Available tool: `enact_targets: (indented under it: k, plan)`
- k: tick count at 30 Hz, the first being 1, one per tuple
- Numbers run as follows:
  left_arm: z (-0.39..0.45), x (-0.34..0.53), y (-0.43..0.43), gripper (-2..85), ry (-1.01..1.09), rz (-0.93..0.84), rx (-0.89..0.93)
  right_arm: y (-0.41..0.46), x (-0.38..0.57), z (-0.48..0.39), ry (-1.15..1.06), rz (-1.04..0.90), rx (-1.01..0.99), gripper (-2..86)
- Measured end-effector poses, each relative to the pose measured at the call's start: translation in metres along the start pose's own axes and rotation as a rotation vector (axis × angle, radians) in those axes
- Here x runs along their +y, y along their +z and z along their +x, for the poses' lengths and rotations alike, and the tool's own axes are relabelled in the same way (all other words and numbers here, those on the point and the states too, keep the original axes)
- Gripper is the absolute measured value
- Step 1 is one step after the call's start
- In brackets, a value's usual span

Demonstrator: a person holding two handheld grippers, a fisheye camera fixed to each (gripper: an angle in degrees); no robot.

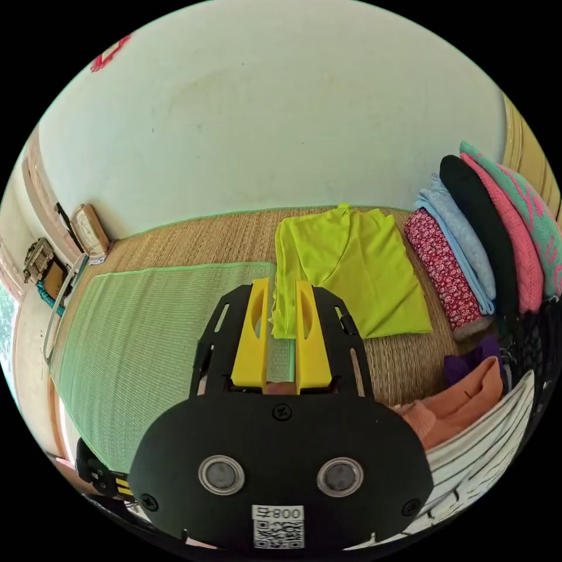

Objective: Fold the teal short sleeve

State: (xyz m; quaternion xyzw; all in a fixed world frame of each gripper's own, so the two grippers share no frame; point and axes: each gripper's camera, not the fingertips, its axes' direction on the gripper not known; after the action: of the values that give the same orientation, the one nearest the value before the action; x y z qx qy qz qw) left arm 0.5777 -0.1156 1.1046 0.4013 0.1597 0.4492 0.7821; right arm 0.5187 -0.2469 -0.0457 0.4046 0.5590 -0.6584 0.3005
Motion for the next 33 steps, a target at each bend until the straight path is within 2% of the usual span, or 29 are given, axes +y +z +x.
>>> enact_targets:
  k: [14,21,23,27,33]
  plan:
    - [-0.006,0.019,-0.107,0.3,-0.002,0.052,0.023,0.136,-0.109,-0.023,-0.104,-0.1,0.191,8.4]
    - [-0.015,0.014,-0.161,0.3,-0.014,0.056,0.044,0.156,-0.106,-0.014,-0.068,-0.139,0.262,0.8]
    - [-0.015,0.01,-0.181,0.3,-0.014,0.061,0.032,0.15,-0.103,-0.011,-0.051,-0.142,0.221,0.2]
    - [-0.023,0.006,-0.212,0.2,-0.045,0.079,0.062,0.096,-0.084,-0.01,0.004,-0.006,0.042,-0.1]
    - [-0.06,0.001,-0.269,0.1,-0.198,0.109,0.263,-0.012,-0.013,-0.047,-0.112,0.12,-0.288,0.0]
